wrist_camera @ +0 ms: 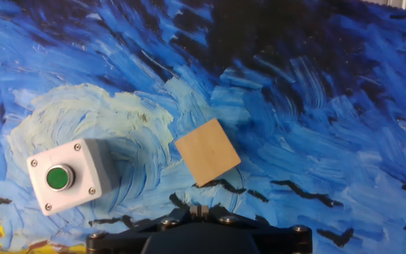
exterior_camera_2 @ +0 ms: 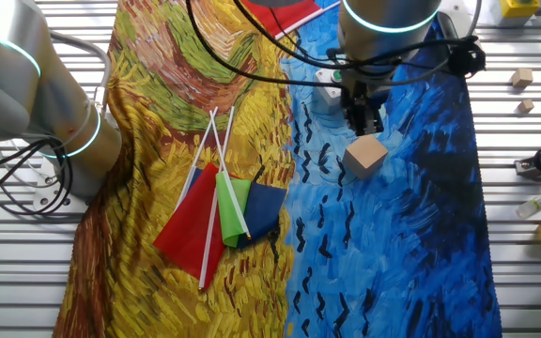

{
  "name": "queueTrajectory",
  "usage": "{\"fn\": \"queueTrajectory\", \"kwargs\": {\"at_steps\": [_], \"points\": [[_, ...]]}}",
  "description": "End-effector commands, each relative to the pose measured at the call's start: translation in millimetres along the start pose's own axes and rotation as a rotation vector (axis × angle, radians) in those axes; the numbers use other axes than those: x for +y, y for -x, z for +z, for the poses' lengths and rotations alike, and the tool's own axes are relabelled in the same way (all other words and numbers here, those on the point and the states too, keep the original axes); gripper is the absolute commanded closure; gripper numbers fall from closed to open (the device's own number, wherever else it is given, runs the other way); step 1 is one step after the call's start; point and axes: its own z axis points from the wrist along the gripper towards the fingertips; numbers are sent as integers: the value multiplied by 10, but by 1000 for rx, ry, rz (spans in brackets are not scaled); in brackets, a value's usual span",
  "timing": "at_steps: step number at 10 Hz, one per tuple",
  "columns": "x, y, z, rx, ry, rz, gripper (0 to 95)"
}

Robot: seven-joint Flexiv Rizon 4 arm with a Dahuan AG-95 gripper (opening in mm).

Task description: Pick up the small block on the left and move it to the right

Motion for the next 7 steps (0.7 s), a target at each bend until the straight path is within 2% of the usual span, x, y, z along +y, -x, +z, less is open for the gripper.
{"fn": "queueTrajectory", "kwargs": {"at_steps": [1,5,7], "points": [[4,-1,-7,8,-1,4,950],[-2,31,-4,17,-5,4,950],[-38,140,-33,27,-2,-3,950]]}}
